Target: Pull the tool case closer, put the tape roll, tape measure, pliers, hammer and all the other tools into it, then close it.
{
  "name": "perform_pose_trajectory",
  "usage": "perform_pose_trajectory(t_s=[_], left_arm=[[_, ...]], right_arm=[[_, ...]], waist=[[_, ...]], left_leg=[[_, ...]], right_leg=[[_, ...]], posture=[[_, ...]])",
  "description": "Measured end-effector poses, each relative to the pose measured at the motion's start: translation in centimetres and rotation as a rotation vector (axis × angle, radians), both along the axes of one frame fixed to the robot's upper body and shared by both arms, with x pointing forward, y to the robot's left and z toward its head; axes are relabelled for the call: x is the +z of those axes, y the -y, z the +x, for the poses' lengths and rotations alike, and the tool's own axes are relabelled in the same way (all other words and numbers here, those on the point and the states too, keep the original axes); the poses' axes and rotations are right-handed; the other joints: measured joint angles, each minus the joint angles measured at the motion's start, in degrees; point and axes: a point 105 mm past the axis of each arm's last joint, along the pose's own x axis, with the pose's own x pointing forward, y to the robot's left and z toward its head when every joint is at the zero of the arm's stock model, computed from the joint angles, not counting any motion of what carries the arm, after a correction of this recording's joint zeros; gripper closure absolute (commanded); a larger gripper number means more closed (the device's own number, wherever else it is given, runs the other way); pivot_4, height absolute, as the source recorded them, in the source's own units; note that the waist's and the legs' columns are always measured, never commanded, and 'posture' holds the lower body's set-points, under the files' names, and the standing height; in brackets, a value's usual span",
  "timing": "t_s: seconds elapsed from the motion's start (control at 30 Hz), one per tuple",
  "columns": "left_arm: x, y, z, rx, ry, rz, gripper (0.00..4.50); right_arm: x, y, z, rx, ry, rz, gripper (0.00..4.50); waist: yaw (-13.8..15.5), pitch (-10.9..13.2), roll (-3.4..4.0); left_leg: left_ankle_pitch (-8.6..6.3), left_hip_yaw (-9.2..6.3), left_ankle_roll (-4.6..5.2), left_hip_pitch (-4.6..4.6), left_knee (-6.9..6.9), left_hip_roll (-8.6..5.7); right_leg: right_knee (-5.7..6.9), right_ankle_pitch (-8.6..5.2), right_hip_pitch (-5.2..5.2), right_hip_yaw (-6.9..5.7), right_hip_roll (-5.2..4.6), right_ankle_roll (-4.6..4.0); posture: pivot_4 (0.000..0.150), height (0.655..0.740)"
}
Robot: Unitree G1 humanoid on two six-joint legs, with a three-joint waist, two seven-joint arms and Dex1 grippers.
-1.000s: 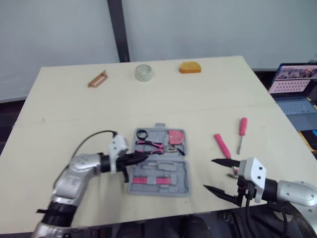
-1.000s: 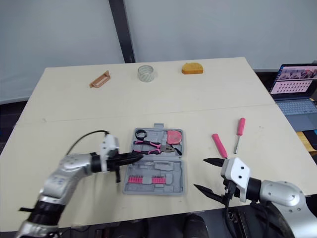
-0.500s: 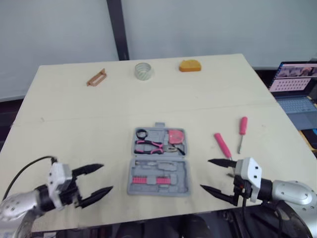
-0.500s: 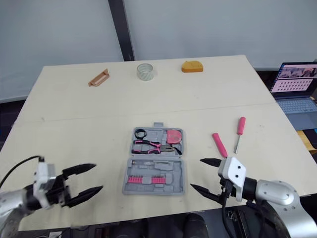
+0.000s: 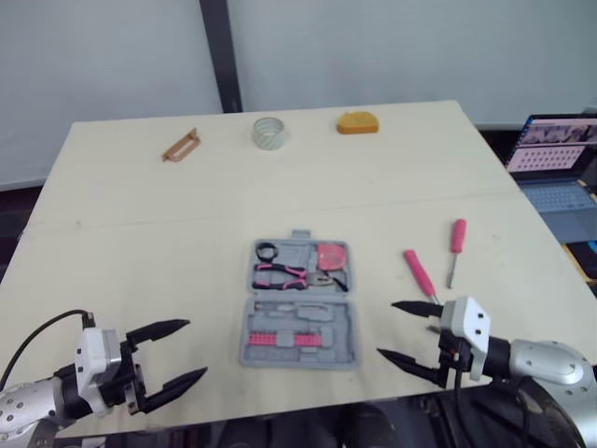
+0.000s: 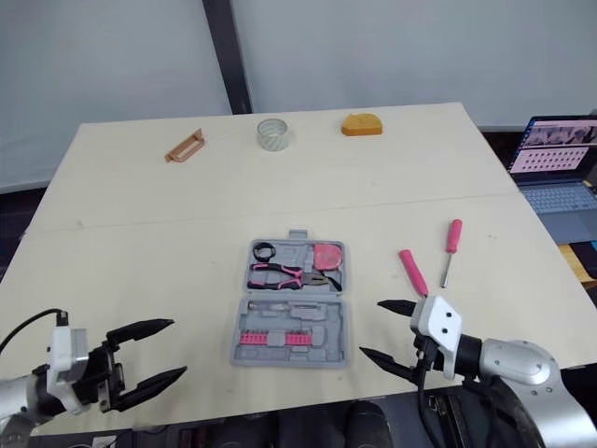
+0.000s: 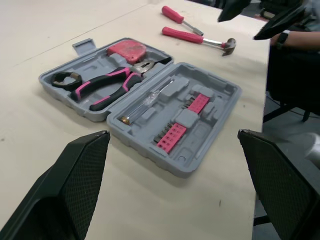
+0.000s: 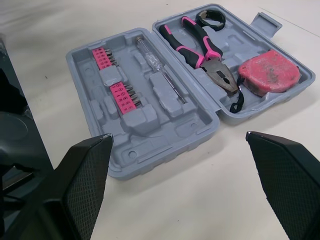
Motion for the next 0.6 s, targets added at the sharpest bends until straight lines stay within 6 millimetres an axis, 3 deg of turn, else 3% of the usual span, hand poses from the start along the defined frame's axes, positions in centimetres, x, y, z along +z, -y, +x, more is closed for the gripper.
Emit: perform_pose_trajectory(t_s=[0.13,0.33,0.6], left_arm=[[2.7,2.3,1.3,-0.115,0.111,-0.026,0.1],[2.7,3.3,1.3,-0.167,0.101,-0.036,0.1],[3.1,4.2,1.9,-0.213,0.108,-0.048,0.1]], right_arm=[[0.1,0.0,0.2,-0.003,0.004,0.001,0.0],[-0.2,1.1,0.4,-0.106,0.0,0.013,0.0],[2.8,7.0,1.9,-0.526,0.088,0.011,0.0]], waist=[[0.25,0.04,-0.02],[-0.26,0.09,0.04],[0.32,0.12,0.09]], left_leg=[[0.0,-0.08,-0.01,-0.04,0.15,0.0],[-0.01,0.03,0.0,-0.04,0.01,0.0],[-0.03,0.01,0.01,-0.07,0.11,0.01]], right_leg=[[0.18,0.01,0.03,-0.03,0.0,0.0],[0.19,0.01,-0.05,0.01,0.02,0.01],[0.24,0.02,-0.05,0.04,0.02,0.03]], posture=[[0.15,0.74],[0.15,0.74],[0.15,0.74]])
